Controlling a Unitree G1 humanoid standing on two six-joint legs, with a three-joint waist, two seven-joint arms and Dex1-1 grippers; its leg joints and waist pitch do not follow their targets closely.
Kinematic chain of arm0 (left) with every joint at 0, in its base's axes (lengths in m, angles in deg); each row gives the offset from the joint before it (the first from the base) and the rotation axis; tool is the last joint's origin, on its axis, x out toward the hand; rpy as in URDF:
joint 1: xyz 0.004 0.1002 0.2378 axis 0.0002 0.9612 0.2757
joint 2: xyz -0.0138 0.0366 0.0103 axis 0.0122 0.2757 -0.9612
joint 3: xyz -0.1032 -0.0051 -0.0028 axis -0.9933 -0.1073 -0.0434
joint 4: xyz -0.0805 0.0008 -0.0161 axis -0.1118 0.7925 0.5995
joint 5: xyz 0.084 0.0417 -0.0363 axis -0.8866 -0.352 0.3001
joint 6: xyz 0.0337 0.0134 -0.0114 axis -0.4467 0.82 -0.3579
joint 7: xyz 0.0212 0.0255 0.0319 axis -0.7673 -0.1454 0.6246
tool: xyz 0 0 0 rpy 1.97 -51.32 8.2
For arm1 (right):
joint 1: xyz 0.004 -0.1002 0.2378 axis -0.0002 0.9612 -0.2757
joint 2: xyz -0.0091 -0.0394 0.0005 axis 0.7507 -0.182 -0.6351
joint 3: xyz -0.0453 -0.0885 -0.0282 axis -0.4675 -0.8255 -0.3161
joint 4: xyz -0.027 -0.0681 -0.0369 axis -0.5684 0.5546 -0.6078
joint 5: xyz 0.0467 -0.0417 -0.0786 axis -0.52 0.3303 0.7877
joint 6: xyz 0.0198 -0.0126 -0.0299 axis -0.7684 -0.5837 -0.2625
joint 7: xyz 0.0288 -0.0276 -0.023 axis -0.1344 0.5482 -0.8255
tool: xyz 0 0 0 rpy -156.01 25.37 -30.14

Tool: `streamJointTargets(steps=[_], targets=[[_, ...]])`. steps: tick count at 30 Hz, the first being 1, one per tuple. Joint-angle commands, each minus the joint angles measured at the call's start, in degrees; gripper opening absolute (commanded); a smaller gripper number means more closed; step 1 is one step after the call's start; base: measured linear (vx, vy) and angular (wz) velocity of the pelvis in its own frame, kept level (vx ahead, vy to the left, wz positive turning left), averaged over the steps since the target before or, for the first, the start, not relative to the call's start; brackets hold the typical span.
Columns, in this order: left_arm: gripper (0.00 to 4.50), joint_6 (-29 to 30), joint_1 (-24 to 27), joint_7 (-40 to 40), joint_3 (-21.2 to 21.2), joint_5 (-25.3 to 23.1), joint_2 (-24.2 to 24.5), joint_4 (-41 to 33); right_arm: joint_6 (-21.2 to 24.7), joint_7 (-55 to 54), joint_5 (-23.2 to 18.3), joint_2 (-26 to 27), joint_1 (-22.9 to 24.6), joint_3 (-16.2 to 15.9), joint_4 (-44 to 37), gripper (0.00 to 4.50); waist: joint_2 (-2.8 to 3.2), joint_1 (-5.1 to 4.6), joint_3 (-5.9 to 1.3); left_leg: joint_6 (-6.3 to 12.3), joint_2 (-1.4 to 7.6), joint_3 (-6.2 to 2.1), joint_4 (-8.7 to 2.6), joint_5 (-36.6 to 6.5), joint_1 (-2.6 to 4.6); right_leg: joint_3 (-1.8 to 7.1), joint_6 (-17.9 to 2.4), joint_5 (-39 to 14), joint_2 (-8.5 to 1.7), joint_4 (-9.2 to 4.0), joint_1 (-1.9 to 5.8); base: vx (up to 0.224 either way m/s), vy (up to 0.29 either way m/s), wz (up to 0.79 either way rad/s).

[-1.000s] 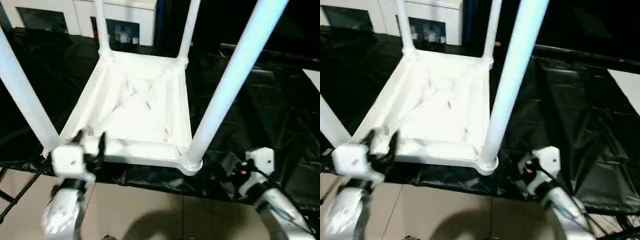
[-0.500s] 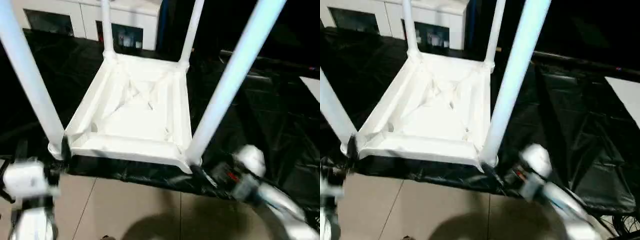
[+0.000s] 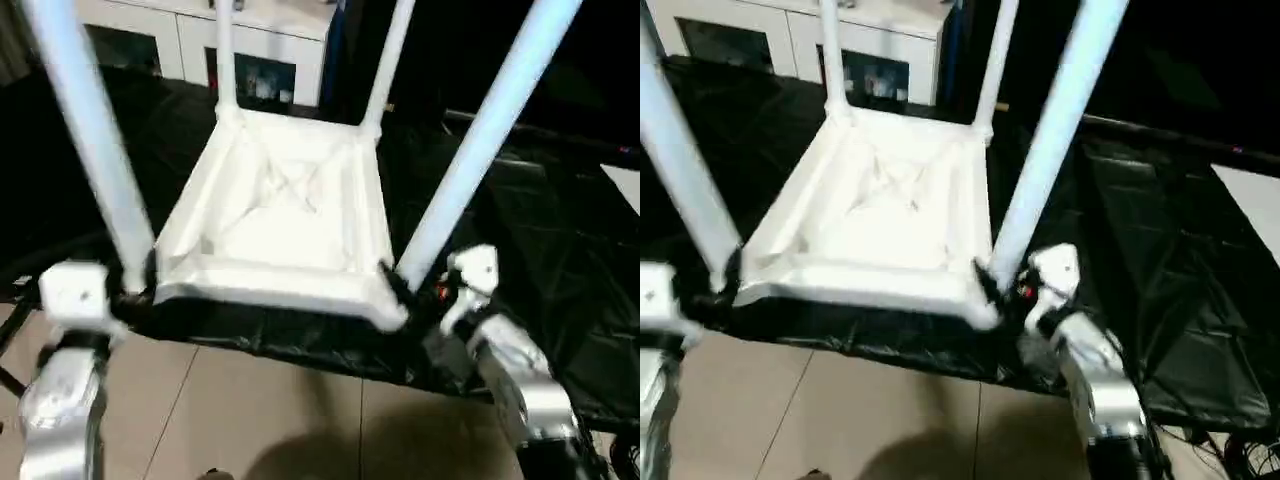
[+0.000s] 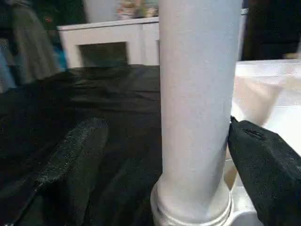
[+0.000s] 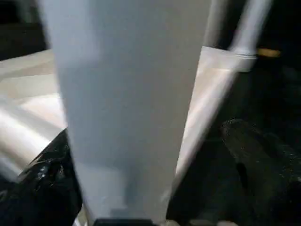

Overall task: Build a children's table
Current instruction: Rotate leg to tighten, then flip table

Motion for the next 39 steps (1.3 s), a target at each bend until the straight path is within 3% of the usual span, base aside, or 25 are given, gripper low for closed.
streamJointTargets(steps=[1, 8, 10, 12, 13, 15, 16, 18, 21, 25, 29, 32, 33, 35, 39], targets=[[4.46, 1.28, -2.19, 0.05, -0.23, 0.54, 1.05, 2.92, -1.41, -2.03, 0.71, -1.74, -0.60, 3.55, 3.08, 4.50, 1.58, 0.05, -2.27, -2.76, -0.33, 0.47, -5.29, -26.23, 1.26, 0.62, -5.84, -19.77, -0.75, -3.86, 0.54, 0.000, 0.000, 0.00], [4.31, 2.18, -6.93, 1.04, -0.57, 1.49, 1.26, 7.88, -0.48, 4.06, -1.91, -2.50, 1.86, 1.93, -0.20, 4.50, 1.17, 0.31, -2.50, -1.55, -0.22, 0.66, -5.08, -22.61, 0.87, 0.72, -6.61, -17.58, -0.87, -3.48, 0.93, 0.000, 0.000, 0.00], [4.09, 3.36, -7.98, 0.53, 0.96, 1.66, 1.08, 8.38, 3.21, 10.03, -5.25, -4.53, 7.19, 0.19, -6.97, 4.50, 1.17, 0.61, -2.66, -1.06, -0.12, 0.73, -5.00, -20.85, 0.93, 0.75, -7.01, -14.80, -0.68, -3.27, 1.14, 0.000, 0.000, 0.00], [4.09, 3.78, -7.99, 0.80, 1.09, 1.40, 1.10, 8.35, 4.11, 11.12, -5.94, -4.99, 8.16, -0.11, -8.33, 4.50, 1.16, 0.76, -2.57, -0.69, -0.03, 0.67, -5.08, -20.00, 0.70, 0.74, -7.30, -12.99, -0.67, -3.03, 1.37, 0.000, 0.000, 0.00], [3.91, 4.30, -8.09, 1.32, 0.94, 1.63, 1.16, 8.41, 5.35, 12.77, -6.62, -6.16, 9.97, -0.94, -10.85, 4.50, 0.73, 1.14, -2.59, -0.35, -0.10, 0.63, -5.15, -19.49, 0.48, 0.64, -7.27, -13.54, -0.85, -3.01, 1.64, 0.000, 0.000, 0.00], [3.82, 4.70, -8.40, 2.07, 0.68, 1.68, 1.19, 8.57, 6.86, 15.48, -7.47, -8.54, 12.75, -2.10, -14.43, 4.50, 0.85, 1.19, -2.45, -0.31, -0.08, 0.60, -5.22, -19.47, 0.45, 0.64, -7.14, -14.14, -0.83, -3.14, 1.63, 0.000, 0.000, 0.00], [3.67, 5.95, -8.53, 2.69, 0.74, 1.31, 1.41, 8.51, 8.31, 18.03, -8.70, -11.00, 15.65, -2.66, -18.07, 4.50, 1.52, 1.16, -2.39, -0.44, -0.02, 0.62, -5.20, -21.12, 0.79, 0.74, -6.87, -15.15, -0.75, -3.52, 1.38, 0.000, 0.000, 0.00], [3.47, 6.27, -8.57, 2.13, 1.07, 1.62, 1.44, 8.55, 9.42, 18.90, -9.78, -11.97, 16.90, -2.50, -20.00, 4.50, 1.24, 1.42, -2.35, -0.28, -0.03, 0.64, -5.14, -21.81, 0.84, 0.74, -6.82, -15.67, -0.79, -3.50, 1.38, 0.000, 0.000, 0.00], [3.33, 6.92, -8.43, 1.68, 1.87, 1.90, 1.19, 8.09, 12.30, 20.69, -12.50, -13.63, 18.85, -2.31, -23.88, 4.50, 1.21, 1.46, -2.14, -0.25, -0.07, 0.56, -5.25, -23.87, 0.83, 0.72, -5.98, -20.47, -0.98, -3.98, 1.09, 0.000, 0.000, 0.00], [3.01, 9.42, -7.75, 1.61, 2.78, 2.81, 0.22, 6.15, 15.23, 22.37, -13.46, -13.65, 18.40, -4.30, -26.26, 4.50, 1.19, 1.46, -1.98, -0.87, -0.01, 0.31, -5.29, -25.70, 0.92, 0.58, -5.19, -24.00, -1.03, -4.35, 0.69, 0.000, 0.000, 0.00], [2.71, 13.96, -7.33, 0.85, 4.56, 4.61, -1.29, 3.38, 15.64, 21.86, -9.85, -9.17, 11.99, -10.41, -21.74, 4.50, 1.37, 1.10, -1.93, -2.07, -0.12, 0.00, -5.41, -27.18, 0.78, 0.39, -5.45, -25.84, -1.14, -4.36, 0.43, 0.000, 0.000, 0.00], [2.44, 14.49, -7.34, 0.87, 4.58, 4.87, -1.41, 3.23, 15.80, 21.85, -9.67, -8.92, 11.58, -10.90, -21.50, 4.50, 1.57, 1.85, -1.83, -2.31, 0.00, 0.18, -5.29, -28.02, 1.49, 0.63, -5.35, -25.19, -0.99, -4.66, -0.07, 0.000, 0.000, 0.00], [2.30, 16.94, -7.04, 1.08, 4.49, 6.60, -2.38, 1.77, 16.32, 20.71, -8.86, -7.96, 10.37, -11.69, -20.61, 4.50, 1.46, 2.13, -1.89, -2.38, 0.05, 0.17, -5.34, -27.72, 1.49, 0.72, -5.56, -24.08, -1.03, -4.47, 0.10, 0.000, 0.000, 0.00], [2.20, 18.22, -6.95, 0.82, 4.60, 7.80, -2.92, 0.73, 16.76, 19.87, -8.66, -7.25, 9.83, -11.78, -20.25, 4.50, 1.55, 2.12, -2.04, -2.78, 0.03, -0.03, -5.65, -25.75, 0.79, 0.60, -6.05, -21.59, -1.10, -3.91, 0.82, 0.000, 0.000, 0.00], [2.16, 20.17, -7.40, 0.88, 5.01, 8.92, -3.72, -0.49, 17.16, 19.19, -8.28, -6.65, 9.38, -11.71, -19.47, 4.50, 1.59, 2.53, -2.19, -2.25, -0.07, 0.32, -5.42, -23.14, 0.86, 0.73, -6.55, -18.13, -1.04, -3.68, 0.95, 0.000, 0.000, 0.00]])
